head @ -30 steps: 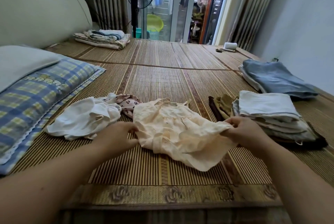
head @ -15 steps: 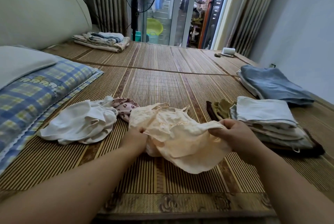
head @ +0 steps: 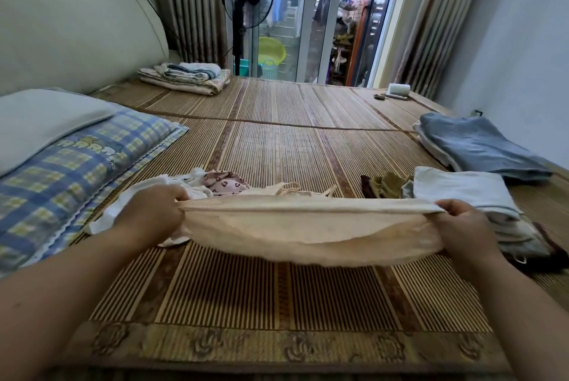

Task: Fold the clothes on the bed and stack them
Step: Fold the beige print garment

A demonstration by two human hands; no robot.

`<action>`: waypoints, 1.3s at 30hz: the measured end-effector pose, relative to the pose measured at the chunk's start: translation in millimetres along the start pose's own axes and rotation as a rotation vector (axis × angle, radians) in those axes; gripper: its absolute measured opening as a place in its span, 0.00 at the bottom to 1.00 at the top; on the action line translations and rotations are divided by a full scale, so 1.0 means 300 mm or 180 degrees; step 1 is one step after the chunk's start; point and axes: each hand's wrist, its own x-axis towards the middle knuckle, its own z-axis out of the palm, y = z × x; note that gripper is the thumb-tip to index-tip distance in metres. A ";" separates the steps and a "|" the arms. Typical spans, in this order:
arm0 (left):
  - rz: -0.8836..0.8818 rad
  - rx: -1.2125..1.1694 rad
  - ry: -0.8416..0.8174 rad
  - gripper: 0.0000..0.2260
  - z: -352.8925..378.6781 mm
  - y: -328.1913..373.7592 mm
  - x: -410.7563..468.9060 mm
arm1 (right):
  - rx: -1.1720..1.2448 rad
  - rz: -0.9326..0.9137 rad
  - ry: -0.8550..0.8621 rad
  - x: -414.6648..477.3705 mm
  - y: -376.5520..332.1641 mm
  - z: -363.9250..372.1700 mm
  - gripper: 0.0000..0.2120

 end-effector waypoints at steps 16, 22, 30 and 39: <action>-0.0400 -0.2368 -0.0615 0.16 -0.106 -0.110 -0.140 | 0.0480 0.1259 -0.1193 -0.062 -0.050 0.004 0.11; -0.1125 -0.2691 -0.0089 0.06 -0.230 -0.024 -0.068 | 0.0461 0.0741 -0.0020 -0.027 -0.216 0.013 0.13; -0.0798 -0.2401 -0.0028 0.05 -0.675 0.149 0.126 | 0.0137 -0.0071 0.0097 0.068 -0.638 -0.216 0.08; -0.0794 -0.2410 0.0081 0.11 -0.849 0.256 0.127 | 0.0290 -0.0161 0.0200 0.071 -0.801 -0.368 0.07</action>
